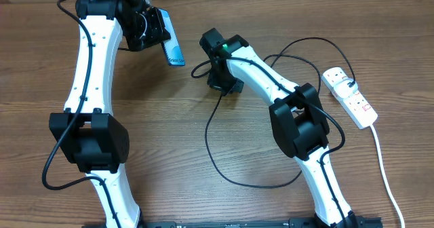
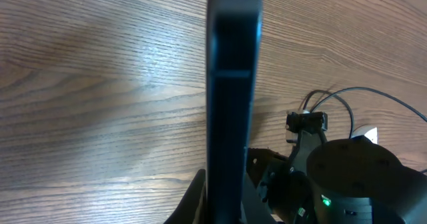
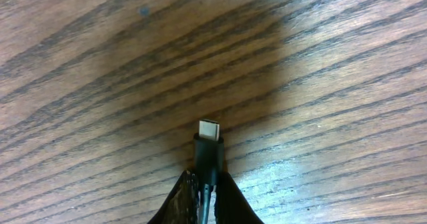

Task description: Plug charger to phone and switch on socket

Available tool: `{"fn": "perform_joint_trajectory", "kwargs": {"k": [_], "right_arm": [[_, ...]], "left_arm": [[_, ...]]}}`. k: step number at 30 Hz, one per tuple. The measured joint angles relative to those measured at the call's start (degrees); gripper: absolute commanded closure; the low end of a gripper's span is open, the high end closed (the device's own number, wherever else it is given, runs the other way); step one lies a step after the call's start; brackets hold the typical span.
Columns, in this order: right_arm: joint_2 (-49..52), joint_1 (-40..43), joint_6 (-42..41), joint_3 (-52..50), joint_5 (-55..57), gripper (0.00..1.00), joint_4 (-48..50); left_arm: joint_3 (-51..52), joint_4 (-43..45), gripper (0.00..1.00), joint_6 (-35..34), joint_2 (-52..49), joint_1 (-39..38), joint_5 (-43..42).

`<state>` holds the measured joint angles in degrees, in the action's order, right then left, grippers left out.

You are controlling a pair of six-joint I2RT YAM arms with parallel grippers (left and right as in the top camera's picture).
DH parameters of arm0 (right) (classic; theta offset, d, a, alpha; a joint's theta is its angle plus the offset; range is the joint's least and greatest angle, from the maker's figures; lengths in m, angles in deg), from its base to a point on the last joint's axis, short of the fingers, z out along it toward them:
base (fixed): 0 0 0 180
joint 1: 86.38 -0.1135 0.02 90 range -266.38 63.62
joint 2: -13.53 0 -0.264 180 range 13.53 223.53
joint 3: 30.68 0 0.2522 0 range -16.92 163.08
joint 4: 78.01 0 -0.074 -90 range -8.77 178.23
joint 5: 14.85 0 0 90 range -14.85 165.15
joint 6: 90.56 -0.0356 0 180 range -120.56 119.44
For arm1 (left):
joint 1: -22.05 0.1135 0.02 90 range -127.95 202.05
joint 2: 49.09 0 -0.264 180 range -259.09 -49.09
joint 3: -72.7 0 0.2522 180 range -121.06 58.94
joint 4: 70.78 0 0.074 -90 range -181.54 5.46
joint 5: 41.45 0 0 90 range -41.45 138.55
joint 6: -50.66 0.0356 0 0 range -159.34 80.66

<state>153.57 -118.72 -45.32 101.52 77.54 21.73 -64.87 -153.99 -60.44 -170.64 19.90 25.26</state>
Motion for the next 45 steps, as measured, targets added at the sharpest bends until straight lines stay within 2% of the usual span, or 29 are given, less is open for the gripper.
{"fn": "perform_joint_trajectory", "kwargs": {"k": [7,12,15,16,19,22,31,40,45], "right_arm": [[0.0,0.04,0.02,0.0,-0.07,0.95,-0.26],[0.0,0.04,0.07,0.0,-0.63,0.88,-0.5],[0.0,0.04,-0.07,0.0,-0.81,0.74,-0.66],[0.0,0.04,-0.09,0.0,-0.94,0.74,-0.68],[0.0,0.04,0.11,0.0,-1.01,0.74,-1.49],[0.0,0.04,0.15,0.0,-1.01,0.82,-2.05],[0.0,0.04,0.07,0.0,-1.14,0.89,-1.7],[0.0,0.04,0.04,0.0,-1.05,0.85,-0.57],[0.0,0.04,0.02,0.0,-0.9,0.87,-0.57]], "left_arm": [[0.0,0.0,0.96,0.02,0.0,0.0,0.0],[0.0,0.0,0.96,0.0,0.0,0.0,0.0],[0.0,0.0,0.96,0.02,0.0,0.0,0.0],[0.0,0.0,0.96,0.0,0.0,0.0,0.0],[0.0,0.0,0.96,0.02,0.0,0.0,0.0],[0.0,0.0,0.96,0.02,0.0,0.0,0.0],[0.0,0.0,0.96,0.02,0.0,0.0,0.0],[0.0,0.0,0.96,0.02,0.0,0.0,0.0],[0.0,0.0,0.96,0.02,0.0,0.0,0.0]]}}
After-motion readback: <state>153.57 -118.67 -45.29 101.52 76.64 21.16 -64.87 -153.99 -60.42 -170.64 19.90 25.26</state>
